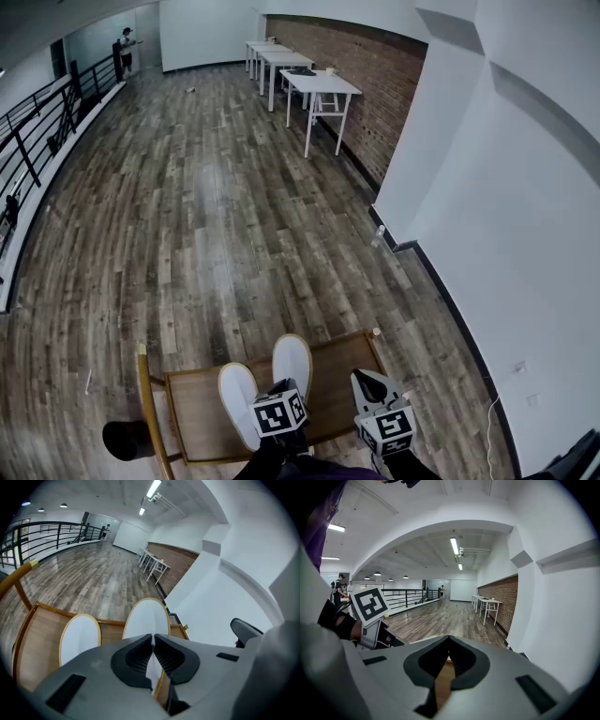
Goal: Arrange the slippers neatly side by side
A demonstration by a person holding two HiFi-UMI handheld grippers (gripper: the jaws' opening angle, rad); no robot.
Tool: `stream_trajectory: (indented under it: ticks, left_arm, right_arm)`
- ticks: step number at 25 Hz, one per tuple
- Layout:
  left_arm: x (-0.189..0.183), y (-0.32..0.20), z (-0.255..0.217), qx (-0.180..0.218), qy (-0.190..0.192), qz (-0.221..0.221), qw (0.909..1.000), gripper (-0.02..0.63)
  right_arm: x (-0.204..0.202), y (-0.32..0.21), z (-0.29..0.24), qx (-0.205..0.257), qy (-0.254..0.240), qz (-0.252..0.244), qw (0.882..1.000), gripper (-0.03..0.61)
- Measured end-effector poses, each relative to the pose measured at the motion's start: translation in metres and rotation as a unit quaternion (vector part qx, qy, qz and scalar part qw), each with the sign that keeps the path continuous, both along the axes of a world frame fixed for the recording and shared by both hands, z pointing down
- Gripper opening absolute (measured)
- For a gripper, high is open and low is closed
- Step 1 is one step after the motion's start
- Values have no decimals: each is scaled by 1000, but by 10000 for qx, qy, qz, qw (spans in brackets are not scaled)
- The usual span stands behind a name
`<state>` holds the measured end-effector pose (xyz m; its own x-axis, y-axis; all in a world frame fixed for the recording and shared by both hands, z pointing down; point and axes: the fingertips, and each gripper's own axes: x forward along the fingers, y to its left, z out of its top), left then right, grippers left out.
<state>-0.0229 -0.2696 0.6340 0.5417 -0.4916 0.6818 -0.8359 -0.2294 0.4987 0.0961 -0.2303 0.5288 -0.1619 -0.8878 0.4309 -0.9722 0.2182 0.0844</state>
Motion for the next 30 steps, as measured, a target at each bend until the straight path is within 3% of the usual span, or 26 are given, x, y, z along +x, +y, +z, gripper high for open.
stream_trajectory:
  ticks: [3, 7, 9, 15, 20, 30]
  left_arm:
    - [-7, 8, 22, -372, -100, -328, 9987, 17]
    - [-10, 15, 49, -1013, 270, -959, 9899, 17]
    - [-10, 15, 57, -1148, 278, -1056, 9874, 17]
    - [-2, 19, 75, -1246, 242, -888, 9879, 17]
    - [2, 25, 86, -1477, 461, -1021, 9827, 17]
    - [12, 27, 80, -1269, 649, -530, 9884, 31]
  right_arm:
    - [-2, 0, 0, 43, 19, -44, 10000, -2]
    - [-4, 0, 3, 65, 53, -82, 9999, -2]
    - [-5, 0, 3, 28, 47, -98, 9999, -2]
    - [-6, 0, 3, 93, 68, -126, 9999, -2]
    - [-7, 1, 2, 76, 102, -117, 9999, -2]
    - [-7, -2, 4, 56, 121, -155, 9998, -2]
